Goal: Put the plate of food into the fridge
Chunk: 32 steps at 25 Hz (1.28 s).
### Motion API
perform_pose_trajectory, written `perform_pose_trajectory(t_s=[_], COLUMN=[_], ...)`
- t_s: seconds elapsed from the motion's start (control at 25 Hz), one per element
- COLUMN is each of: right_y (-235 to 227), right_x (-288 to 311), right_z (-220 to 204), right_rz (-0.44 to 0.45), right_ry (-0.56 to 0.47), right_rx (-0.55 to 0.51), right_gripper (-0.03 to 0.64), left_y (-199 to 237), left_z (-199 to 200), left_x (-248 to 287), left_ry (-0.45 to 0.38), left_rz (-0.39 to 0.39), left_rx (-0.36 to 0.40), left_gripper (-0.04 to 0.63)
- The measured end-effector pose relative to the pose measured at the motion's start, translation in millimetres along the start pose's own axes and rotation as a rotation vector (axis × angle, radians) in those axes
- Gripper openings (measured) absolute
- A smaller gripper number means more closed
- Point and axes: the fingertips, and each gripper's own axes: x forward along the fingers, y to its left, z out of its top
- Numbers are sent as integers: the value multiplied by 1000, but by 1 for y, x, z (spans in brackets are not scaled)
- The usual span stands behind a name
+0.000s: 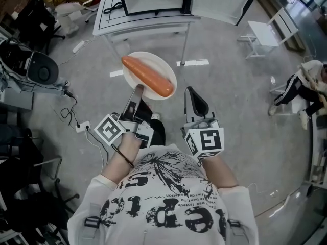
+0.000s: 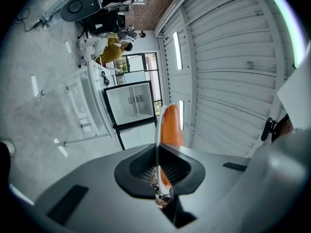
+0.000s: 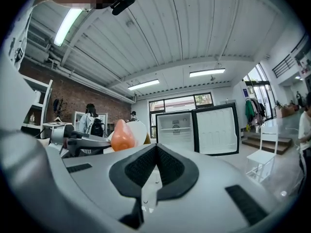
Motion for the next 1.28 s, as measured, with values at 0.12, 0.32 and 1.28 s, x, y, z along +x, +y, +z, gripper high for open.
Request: perform_pose_trajectory(t_s=[0.12,0.32,1.28], right_y=[-10,-25,-95], right_x=[37,110,338], right_z=[5,16,16], right_rz=[-26,-77,-40], right_ry=[2,-7,46], right_rx=[-10,-25,-13], right_gripper=[-2,-2,-2], left_y=[10,23,103], left_z=[26,82,195], left_x=[35,97,262], left_ry=[15,44,22], left_rz=[-20,-52,-2], left_rx=[-9,-12,-49], left_gripper=[21,21,21])
